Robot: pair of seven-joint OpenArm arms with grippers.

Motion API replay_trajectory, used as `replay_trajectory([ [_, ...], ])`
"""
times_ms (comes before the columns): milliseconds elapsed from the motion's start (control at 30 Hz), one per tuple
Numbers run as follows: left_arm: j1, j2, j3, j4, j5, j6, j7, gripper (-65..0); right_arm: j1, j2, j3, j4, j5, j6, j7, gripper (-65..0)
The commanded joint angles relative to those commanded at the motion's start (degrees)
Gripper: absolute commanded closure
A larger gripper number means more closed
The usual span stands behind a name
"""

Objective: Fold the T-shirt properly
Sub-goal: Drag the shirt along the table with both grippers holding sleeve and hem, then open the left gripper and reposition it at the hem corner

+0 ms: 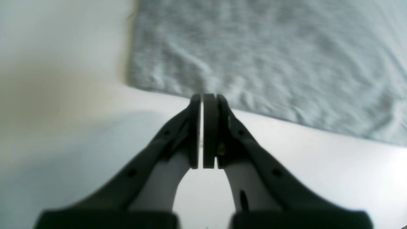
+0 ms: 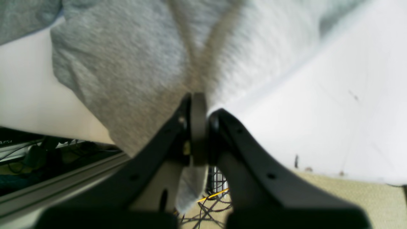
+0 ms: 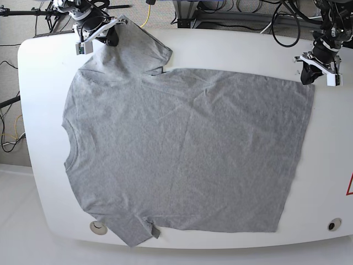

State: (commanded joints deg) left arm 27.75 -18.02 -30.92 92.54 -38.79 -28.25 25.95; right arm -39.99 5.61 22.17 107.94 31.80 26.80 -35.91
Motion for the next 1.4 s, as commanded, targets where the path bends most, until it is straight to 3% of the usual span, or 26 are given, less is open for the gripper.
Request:
replay_trajectory([
  [67, 0.86, 0.28, -0.59, 0.83, -0.32, -0.45, -0.72, 0.0, -0.06, 0.0, 0.24, 0.5, -1.01, -1.79, 0.19, 0.0],
  [400, 1.0, 0.72, -1.8, 0.13, -0.3, -0.97, -1.13, 0.0, -0.34, -0.35, 0.79, 1.6, -2.55, -4.35, 0.6, 0.0],
  [667, 0.67, 0.41, -3.28, -0.78, -0.67, -3.72, -1.72, -18.8, 0.46, -0.08, -0.71, 0.15, -2.34, -4.08, 0.59, 0.0],
  [867, -0.6, 0.28, -3.42, -1.85, -1.29, -4.04, -0.25, -25.9, 0.86, 0.1, -1.46, 0.16, -2.61, -3.58, 0.77, 0.0],
  [1200, -2.22, 0.26, -4.07, -5.14, -0.63, -4.46, 1.34, -23.3, 1.06, 0.38, -1.67, 0.3, -3.21, -2.4, 0.86, 0.0],
  [1400, -3.22, 0.38, -3.75, -5.94, -1.37, -3.91, 2.27, -24.7, 0.56, 0.2, -1.42, 0.5, -3.33, -2.9, 0.41, 0.0],
])
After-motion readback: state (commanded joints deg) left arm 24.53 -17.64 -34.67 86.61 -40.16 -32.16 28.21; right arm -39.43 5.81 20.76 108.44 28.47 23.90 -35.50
